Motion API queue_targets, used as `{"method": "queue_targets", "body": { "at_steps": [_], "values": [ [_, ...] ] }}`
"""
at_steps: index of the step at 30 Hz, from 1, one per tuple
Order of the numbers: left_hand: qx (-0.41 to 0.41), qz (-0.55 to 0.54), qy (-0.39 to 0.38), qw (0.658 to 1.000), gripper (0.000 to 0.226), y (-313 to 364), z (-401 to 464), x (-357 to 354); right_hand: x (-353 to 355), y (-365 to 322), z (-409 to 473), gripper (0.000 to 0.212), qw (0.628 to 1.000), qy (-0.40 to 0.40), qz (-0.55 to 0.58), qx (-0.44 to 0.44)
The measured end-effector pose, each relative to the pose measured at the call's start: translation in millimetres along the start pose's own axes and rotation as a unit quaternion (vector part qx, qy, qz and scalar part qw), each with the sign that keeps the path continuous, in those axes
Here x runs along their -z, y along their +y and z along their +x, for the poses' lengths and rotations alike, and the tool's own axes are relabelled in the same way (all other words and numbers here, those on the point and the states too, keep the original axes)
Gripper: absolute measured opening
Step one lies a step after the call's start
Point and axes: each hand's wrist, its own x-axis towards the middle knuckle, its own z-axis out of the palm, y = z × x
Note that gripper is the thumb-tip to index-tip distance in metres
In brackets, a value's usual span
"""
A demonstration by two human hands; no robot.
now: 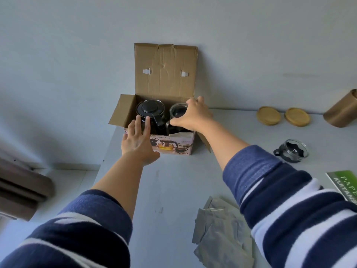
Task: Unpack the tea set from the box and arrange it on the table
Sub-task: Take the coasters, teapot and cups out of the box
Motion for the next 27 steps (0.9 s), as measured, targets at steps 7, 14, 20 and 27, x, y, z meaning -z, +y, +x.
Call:
{"method": "queue_targets", "body": {
  "at_steps": [7,14,20,27],
  "values": [
    [0.011,-0.002,-0.013,1.000,0.111,0,-4,3,16,22,-20,0.080,0.945,0.118,0.304,-0.027],
    [0.073,-0.049,0.018,0.996,0.076,34,-7,14,29,85,-55,0.074,0.922,0.177,0.334,-0.082],
    [-0.069,-0.111,0.126,0.983,0.054,128,-15,18,34,166,-99,0.069,0.913,0.185,0.333,-0.146],
    [-0.167,-0.076,-0.002,0.983,0.057,221,-41,-36,30,271,-144,0.068,0.899,0.198,0.326,-0.214]
  ]
}}
